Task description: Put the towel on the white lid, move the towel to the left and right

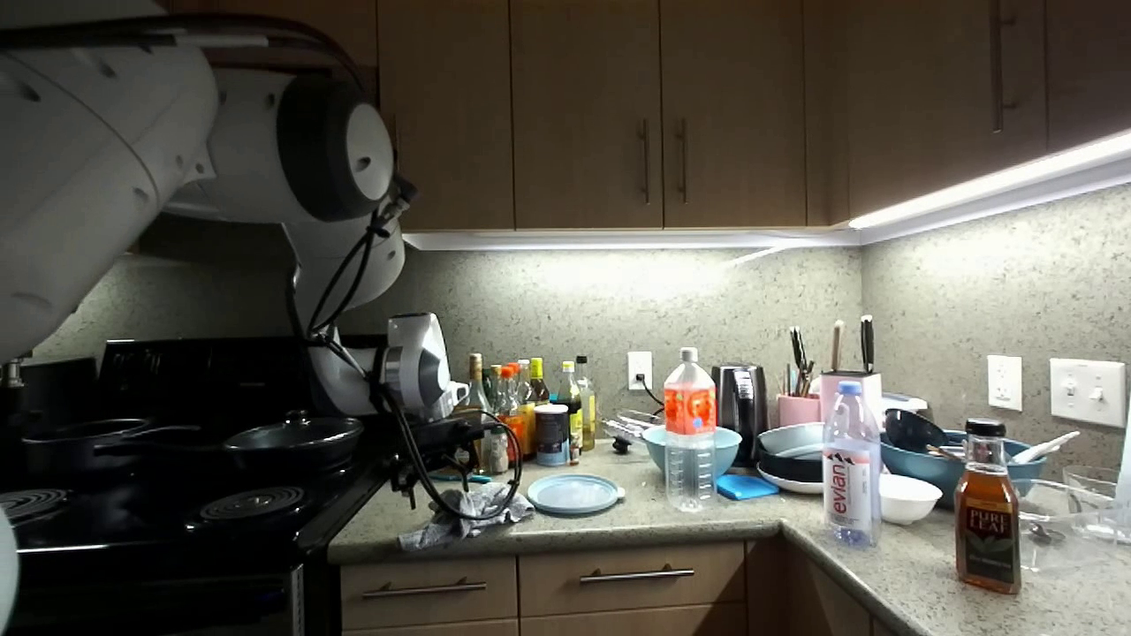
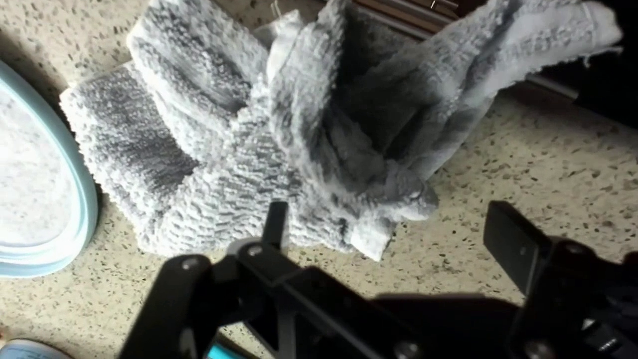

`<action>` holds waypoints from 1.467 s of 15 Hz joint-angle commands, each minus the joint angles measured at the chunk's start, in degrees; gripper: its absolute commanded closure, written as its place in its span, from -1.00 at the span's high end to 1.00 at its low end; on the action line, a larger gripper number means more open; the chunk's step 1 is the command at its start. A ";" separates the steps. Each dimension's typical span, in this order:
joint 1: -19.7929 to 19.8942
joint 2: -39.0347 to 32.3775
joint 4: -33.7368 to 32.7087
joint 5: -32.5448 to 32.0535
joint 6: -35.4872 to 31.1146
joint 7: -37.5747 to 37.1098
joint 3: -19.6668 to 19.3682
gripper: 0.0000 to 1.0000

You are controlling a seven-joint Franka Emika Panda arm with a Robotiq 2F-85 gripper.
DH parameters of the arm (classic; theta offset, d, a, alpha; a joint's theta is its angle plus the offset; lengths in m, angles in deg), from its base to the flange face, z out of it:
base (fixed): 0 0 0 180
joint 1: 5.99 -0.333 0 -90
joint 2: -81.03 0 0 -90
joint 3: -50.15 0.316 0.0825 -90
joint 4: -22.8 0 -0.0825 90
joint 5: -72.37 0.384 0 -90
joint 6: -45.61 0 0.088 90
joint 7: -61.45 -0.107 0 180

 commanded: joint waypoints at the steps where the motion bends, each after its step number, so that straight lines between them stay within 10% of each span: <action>1: -0.62 -1.51 -3.36 -2.34 1.46 -1.43 -0.53 1.00; 2: -0.49 -1.60 -3.57 -2.37 0.89 -1.05 -0.31 0.50; 5: -0.35 -1.80 -4.57 -2.38 0.72 -0.16 0.26 0.21; 6: -1.07 -1.57 -4.94 -3.27 1.76 -0.62 -0.37 0.80; 8: 0.11 -1.66 -4.30 -1.88 0.54 -0.41 0.73 0.48; 13: 0.15 -1.08 -3.75 -2.06 1.44 -0.13 0.71 0.96; 22: -2.27 5.27 0.09 -8.25 13.02 -6.71 -4.36 1.00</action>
